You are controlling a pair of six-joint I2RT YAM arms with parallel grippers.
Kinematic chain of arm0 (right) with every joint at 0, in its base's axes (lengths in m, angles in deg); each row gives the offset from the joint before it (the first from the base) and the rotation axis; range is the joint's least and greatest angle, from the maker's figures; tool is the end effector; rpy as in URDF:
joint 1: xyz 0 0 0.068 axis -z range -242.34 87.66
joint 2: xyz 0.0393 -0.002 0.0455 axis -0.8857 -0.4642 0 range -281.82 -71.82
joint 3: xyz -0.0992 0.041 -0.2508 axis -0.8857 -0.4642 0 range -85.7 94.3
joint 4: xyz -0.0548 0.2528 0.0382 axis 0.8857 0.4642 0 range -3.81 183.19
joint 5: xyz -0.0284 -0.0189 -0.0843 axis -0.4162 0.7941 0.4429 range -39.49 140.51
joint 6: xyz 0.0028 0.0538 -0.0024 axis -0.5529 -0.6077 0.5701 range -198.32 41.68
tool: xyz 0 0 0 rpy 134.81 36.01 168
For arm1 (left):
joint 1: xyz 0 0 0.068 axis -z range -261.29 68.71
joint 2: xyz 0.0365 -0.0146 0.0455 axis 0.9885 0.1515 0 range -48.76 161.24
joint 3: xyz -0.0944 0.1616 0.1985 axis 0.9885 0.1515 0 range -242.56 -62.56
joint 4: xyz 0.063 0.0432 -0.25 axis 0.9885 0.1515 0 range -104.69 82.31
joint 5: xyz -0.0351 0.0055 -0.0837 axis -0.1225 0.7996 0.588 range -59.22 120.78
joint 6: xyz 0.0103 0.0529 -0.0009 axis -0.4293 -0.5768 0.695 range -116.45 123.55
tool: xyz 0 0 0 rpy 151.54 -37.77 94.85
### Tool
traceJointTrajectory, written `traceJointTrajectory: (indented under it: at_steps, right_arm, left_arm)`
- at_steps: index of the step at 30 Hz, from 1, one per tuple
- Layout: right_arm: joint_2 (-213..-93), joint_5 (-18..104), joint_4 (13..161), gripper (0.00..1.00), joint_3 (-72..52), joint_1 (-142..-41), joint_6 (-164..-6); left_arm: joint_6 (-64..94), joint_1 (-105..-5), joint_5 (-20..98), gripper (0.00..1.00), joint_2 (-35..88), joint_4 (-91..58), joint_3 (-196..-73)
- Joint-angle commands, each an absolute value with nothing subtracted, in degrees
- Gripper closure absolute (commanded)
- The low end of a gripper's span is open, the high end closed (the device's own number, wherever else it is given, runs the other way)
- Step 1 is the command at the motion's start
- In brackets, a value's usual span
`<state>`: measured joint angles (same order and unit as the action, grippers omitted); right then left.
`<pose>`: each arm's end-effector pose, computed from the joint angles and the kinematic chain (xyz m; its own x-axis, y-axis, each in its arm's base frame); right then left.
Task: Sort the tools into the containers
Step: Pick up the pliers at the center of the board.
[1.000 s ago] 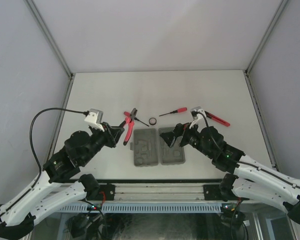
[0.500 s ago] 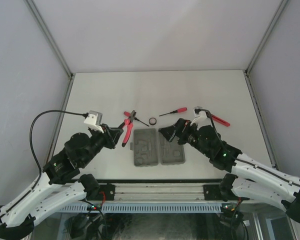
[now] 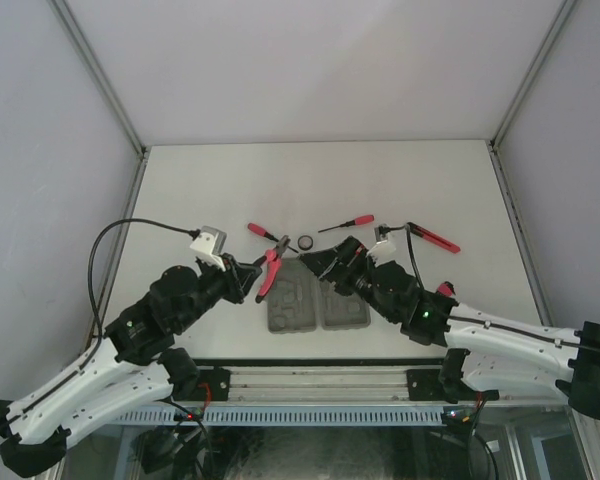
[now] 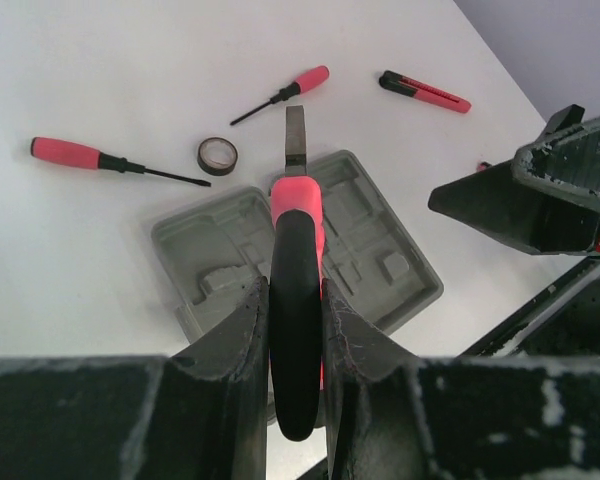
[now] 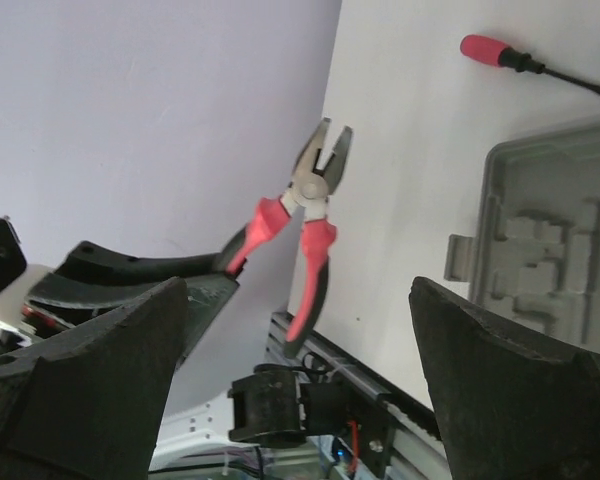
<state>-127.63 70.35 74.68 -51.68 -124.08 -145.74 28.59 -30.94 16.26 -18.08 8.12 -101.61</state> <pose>0.1183 0.1944 0.2775 -0.6516 0.6224 -0.4337 -0.1795 0.4289 0.8853 0.0908 -0.0956 0.3162 -0.3941 -0.1665 -0.9039 0.4676 0.8103 -0.3532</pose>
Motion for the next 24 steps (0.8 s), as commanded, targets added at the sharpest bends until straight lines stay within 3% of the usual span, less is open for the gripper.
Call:
traceJointTrajectory:
  at_steps: [1, 13, 24]
  right_arm:
    - [-129.6, 72.9, 69.9, 0.09, -51.3, -124.7, -154.7]
    - [-136.5, 70.1, 67.9, 0.14, -51.3, -124.3, -169.6]
    - [-138.9, 68.7, 64.7, 0.33, -51.3, -124.1, -171.2]
  left_arm:
    - [29.9, -29.7, 18.1, 1.0, -18.5, -0.9, -101.2]
    - [28.6, -26.5, 20.3, 1.0, -16.6, -3.7, -100.1]
    - [26.8, -25.1, 22.9, 1.0, -16.2, -4.1, -99.5]
